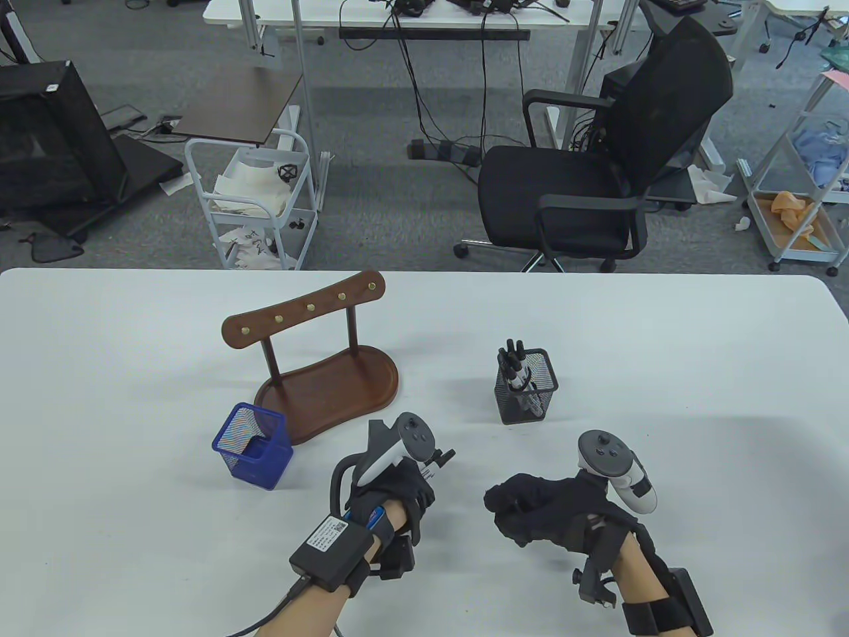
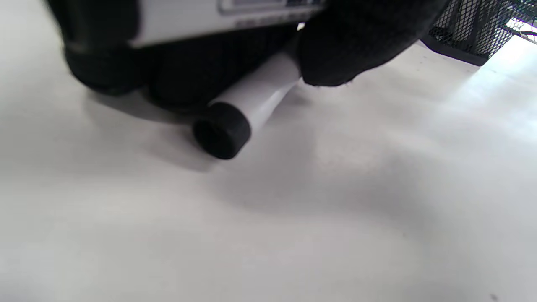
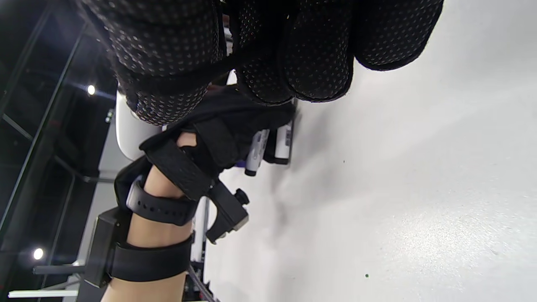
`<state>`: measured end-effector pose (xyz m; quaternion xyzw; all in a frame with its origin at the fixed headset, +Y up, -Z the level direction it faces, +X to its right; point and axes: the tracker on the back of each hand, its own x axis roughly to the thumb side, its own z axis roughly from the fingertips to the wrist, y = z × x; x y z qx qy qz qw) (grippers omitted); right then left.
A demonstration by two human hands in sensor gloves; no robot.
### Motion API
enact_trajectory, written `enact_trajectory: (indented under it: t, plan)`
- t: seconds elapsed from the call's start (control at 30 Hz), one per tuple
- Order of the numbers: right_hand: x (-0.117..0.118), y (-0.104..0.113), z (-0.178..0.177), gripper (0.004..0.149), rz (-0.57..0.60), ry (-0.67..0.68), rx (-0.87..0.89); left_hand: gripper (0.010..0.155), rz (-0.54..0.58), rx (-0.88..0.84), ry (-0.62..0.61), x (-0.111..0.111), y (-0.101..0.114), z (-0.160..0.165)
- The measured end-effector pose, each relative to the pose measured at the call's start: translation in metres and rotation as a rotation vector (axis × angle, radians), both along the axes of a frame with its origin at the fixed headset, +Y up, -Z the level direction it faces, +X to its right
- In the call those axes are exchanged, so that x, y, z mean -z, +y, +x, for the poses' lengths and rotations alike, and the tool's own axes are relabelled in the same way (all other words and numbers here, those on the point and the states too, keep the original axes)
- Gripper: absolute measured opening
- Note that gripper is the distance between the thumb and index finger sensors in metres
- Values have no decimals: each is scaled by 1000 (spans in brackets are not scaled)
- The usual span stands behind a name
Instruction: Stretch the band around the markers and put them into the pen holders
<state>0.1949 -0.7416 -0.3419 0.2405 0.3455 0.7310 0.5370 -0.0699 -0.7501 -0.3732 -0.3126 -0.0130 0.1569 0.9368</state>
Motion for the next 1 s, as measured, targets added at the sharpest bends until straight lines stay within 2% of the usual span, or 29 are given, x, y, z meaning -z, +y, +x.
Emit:
enact_trajectory:
  t: [0.13,0.3,0.4,0.47,0.63,0.77,0.87,1.0]
  plan:
    - [0,0,0,52,-5,2,-2,50,-81,-70,-65,3,6,-5]
    - [0,-1,-1,52,-7,-1,-5,48,-91,-125,-113,4,21,-8]
    - [0,0,-1,53,-6,-4,-5,47,-123,-155,-203,4,30,-5]
    - [0,0,-1,53,-1,-12,-6,47,-189,-178,-334,5,36,1]
    - [1,1,2,55,22,-49,-21,47,-223,-169,-443,1,47,14]
    - [2,2,4,56,34,-82,-14,46,-229,-176,-512,0,50,24]
    - [2,4,6,57,58,-122,-26,46,-280,-209,-551,-1,48,29]
    - [3,4,10,59,98,-173,-64,46,-283,-217,-572,-2,47,34]
